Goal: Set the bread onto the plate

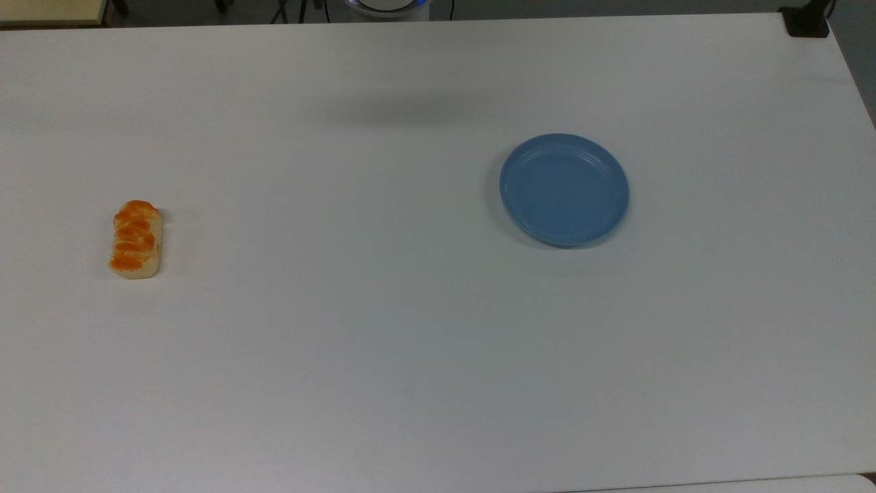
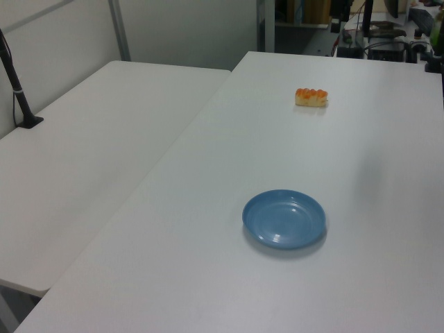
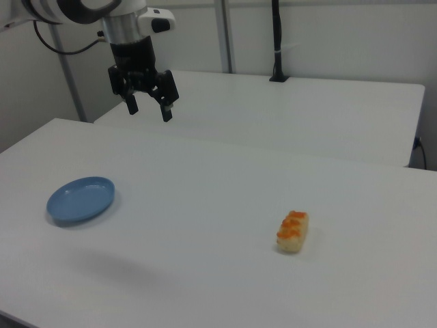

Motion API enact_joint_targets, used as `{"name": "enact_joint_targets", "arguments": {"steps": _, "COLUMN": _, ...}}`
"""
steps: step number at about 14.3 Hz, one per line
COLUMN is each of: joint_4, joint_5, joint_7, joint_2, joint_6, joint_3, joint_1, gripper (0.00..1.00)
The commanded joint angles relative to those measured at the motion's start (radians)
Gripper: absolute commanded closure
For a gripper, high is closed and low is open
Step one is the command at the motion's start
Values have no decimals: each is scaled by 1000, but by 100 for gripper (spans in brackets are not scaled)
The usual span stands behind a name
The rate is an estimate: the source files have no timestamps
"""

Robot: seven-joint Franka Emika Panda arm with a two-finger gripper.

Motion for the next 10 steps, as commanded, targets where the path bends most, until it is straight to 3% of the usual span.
{"name": "enact_joint_targets", "arguments": {"steps": 1, "joint_4": -5, "joint_5": -1, "joint_7": 19, "joint_2": -9, "joint_6": -16, "joint_3": -3, "joint_1": 10, "gripper": 0}}
{"name": "enact_joint_targets", "arguments": {"steps": 10, "joint_4": -5, "joint_5": -5, "joint_7": 9, "joint_2": -2, "joint_6": -7, "joint_3": -3, "joint_1": 10, "gripper": 0}}
